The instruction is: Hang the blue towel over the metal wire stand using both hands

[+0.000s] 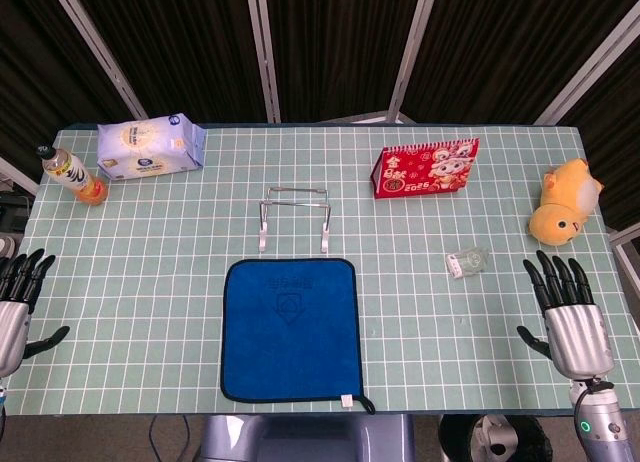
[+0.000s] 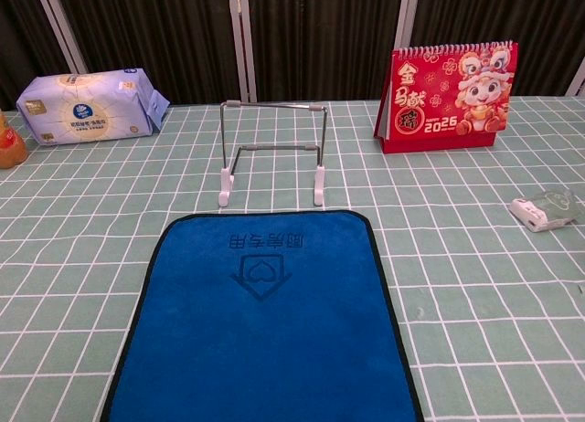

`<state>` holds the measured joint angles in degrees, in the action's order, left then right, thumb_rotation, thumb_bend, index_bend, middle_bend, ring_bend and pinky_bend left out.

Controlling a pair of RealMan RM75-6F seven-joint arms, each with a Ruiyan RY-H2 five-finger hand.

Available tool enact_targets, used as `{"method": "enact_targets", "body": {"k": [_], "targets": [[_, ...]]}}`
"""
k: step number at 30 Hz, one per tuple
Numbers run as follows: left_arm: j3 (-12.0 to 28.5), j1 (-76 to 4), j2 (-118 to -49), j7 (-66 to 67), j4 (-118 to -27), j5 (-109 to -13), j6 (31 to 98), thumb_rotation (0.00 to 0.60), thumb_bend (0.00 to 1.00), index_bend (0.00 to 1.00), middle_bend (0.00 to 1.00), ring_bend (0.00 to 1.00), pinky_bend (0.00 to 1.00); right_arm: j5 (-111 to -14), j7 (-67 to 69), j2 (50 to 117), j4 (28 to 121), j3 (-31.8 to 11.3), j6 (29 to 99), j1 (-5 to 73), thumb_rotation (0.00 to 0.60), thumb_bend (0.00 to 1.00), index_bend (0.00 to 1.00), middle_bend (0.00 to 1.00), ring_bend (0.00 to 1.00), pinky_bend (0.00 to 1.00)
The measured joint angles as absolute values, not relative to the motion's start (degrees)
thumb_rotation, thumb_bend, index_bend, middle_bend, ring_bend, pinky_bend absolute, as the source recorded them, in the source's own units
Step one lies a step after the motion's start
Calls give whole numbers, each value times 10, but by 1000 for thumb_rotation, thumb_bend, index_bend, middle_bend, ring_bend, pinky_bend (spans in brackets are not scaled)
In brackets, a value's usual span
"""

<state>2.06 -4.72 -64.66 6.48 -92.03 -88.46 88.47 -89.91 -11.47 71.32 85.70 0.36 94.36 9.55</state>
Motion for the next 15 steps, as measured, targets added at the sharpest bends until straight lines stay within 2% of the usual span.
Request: {"method": "enact_targets", "body": {"k": [9, 15], "targets": [[20, -45, -645, 61, -921, -884, 887, 600, 0, 0, 0, 0, 0, -910, -113, 715, 857, 2, 923, 98, 600, 0, 0, 0, 0, 0], [25, -49, -647, 63, -917, -874, 878, 600, 0, 0, 0, 0, 0, -936, -127, 724, 862, 3, 854, 142, 600, 0, 0, 0, 0, 0]]}}
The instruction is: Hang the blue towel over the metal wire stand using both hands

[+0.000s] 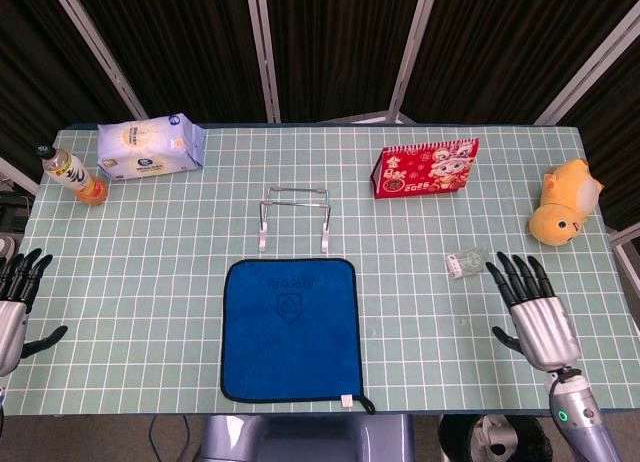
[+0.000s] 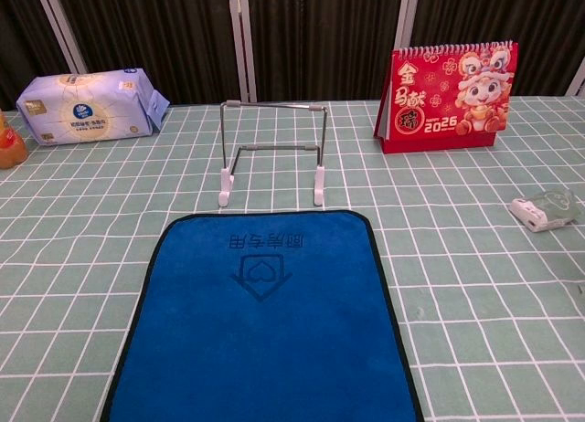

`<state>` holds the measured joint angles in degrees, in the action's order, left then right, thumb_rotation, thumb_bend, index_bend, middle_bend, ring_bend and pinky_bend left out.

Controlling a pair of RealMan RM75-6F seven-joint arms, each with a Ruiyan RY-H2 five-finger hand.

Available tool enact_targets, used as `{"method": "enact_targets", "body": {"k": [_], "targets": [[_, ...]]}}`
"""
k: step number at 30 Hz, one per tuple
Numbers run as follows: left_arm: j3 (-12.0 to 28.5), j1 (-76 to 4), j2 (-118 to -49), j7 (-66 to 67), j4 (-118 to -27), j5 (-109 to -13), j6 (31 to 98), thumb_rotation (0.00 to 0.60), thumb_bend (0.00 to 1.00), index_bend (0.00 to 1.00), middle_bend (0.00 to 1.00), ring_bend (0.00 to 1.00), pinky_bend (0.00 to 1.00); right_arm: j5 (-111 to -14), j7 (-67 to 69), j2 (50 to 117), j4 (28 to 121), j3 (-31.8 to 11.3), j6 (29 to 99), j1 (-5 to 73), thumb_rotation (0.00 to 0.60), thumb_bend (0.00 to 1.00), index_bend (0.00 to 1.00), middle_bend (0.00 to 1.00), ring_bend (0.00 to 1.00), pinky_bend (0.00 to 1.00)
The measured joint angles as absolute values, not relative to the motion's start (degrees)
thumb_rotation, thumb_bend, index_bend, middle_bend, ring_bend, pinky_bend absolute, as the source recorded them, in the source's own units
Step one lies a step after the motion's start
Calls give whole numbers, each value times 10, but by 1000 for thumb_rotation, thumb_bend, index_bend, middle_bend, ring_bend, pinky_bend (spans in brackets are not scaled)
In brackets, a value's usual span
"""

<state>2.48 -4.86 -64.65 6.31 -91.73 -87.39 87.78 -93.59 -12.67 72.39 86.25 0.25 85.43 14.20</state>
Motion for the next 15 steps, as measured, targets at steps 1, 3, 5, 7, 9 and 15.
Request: {"method": "enact_targets", "body": {"k": [1, 3, 5, 7, 9, 15], "targets": [[25, -49, -647, 63, -917, -872, 876, 600, 0, 0, 0, 0, 0, -941, -129, 726, 864, 2, 838, 153, 600, 0, 0, 0, 0, 0], [27, -50, -647, 63, -917, -866, 873, 600, 0, 0, 0, 0, 0, -954, -133, 732, 866, 1, 796, 182, 600, 0, 0, 0, 0, 0], [28, -50, -647, 64, -917, -863, 872, 600, 0, 0, 0, 0, 0, -963, -137, 739, 868, 0, 755, 210, 600, 0, 0, 0, 0, 0], [29, -49, -647, 66, -917, -862, 873, 600, 0, 0, 0, 0, 0, -972, -141, 751, 867, -4, 703, 246, 600, 0, 0, 0, 0, 0], [29, -48, -647, 67, -916, -860, 873, 600, 0, 0, 0, 0, 0, -979, -142, 768, 864, -9, 651, 285, 600, 0, 0, 0, 0, 0], [31, -49, -651, 75, -910, -849, 866, 600, 0, 0, 0, 0, 0, -998, -137, 832, 827, -28, 546, 386, 600, 0, 0, 0, 0, 0]]}}
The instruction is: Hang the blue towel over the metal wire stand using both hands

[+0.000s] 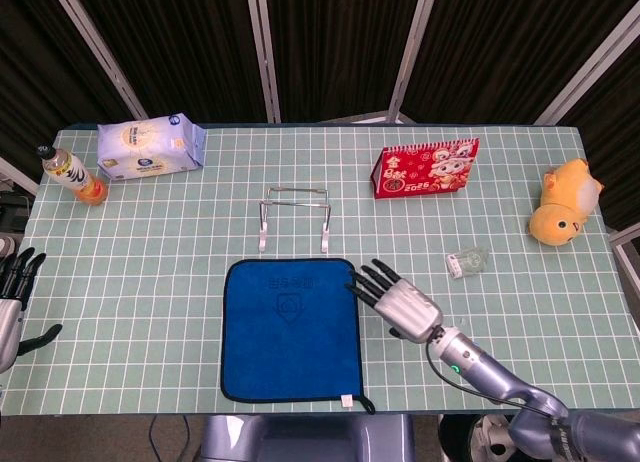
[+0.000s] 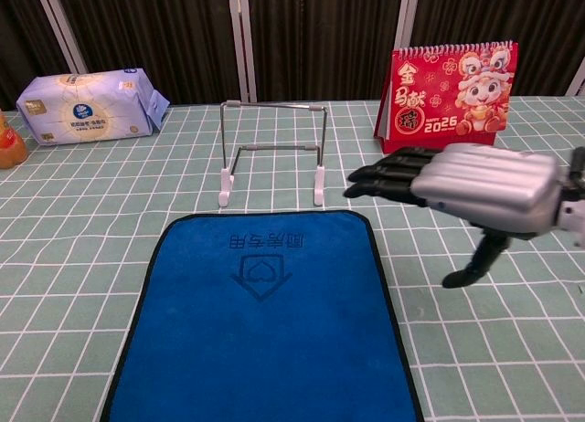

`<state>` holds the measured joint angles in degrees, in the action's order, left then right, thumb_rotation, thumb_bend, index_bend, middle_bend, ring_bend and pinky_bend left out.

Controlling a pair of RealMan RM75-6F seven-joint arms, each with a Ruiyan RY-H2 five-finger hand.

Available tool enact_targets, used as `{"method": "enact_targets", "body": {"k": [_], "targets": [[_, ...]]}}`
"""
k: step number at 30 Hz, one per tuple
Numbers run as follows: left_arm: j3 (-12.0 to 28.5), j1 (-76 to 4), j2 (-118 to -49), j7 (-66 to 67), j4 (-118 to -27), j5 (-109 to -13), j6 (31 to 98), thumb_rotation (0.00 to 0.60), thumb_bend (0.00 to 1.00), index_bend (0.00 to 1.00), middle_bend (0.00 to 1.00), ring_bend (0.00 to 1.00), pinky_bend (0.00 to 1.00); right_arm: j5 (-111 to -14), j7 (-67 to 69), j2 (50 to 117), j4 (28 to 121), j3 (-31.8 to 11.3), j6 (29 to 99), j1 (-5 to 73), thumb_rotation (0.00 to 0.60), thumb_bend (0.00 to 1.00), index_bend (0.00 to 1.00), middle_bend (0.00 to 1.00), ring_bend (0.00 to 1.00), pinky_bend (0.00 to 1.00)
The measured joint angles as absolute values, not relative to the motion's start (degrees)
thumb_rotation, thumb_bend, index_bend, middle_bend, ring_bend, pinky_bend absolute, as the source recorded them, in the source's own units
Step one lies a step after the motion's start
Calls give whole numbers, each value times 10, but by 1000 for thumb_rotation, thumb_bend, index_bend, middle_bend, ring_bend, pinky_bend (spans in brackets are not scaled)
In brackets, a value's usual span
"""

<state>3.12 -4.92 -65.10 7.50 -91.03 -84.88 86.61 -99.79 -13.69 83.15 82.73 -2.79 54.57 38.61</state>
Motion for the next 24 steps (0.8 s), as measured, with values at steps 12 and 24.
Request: {"method": "enact_targets", "body": {"k": [12, 24], "targets": [[36, -54, -658, 92, -908, -821, 845, 600, 0, 0, 0, 0, 0, -1048, -103, 930, 673, -23, 514, 465, 600, 0, 0, 0, 0, 0], [36, -55, -660, 99, -909, -819, 842, 600, 0, 0, 0, 0, 0, -1062, -73, 931, 643, 12, 543, 473, 600, 0, 0, 0, 0, 0]]}}
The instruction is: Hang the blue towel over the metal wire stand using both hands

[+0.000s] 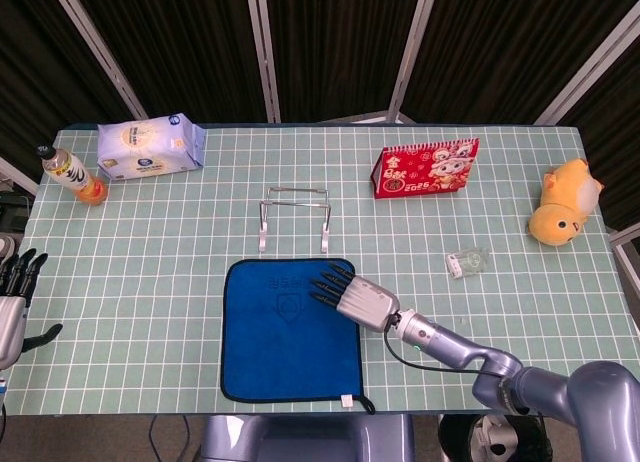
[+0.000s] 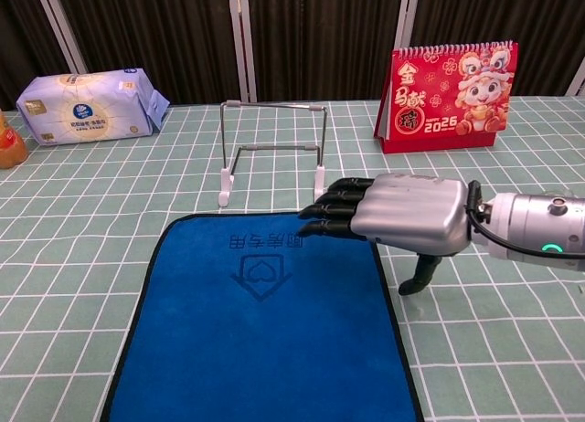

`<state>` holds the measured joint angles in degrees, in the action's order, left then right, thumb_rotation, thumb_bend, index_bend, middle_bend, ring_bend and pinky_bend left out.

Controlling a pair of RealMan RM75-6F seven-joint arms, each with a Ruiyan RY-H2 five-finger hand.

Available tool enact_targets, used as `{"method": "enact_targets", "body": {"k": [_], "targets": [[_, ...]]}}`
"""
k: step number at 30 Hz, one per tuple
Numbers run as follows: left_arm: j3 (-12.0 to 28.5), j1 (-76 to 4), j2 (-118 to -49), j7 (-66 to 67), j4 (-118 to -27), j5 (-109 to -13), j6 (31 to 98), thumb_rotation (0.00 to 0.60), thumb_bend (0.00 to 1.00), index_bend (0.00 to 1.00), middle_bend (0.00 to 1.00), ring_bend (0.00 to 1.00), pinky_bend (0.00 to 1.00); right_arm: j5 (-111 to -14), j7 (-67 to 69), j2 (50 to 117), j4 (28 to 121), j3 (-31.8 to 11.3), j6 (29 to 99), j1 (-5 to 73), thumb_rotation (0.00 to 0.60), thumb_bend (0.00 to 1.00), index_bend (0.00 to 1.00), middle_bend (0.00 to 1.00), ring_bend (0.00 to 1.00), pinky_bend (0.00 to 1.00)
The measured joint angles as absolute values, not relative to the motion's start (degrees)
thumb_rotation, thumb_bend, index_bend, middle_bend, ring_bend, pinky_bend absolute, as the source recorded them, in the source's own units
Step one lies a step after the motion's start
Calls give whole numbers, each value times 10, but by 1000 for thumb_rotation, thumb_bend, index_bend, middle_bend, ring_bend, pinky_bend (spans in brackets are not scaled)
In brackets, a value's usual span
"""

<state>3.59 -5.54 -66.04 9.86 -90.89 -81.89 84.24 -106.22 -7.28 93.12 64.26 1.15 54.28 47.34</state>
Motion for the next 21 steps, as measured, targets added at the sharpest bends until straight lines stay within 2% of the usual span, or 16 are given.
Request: {"method": "enact_targets", "body": {"k": [21], "targets": [[34, -56, -662, 102, -911, -818, 839, 600, 0, 0, 0, 0, 0, -1064, -47, 944, 623, 44, 568, 473, 600, 0, 0, 0, 0, 0]]}}
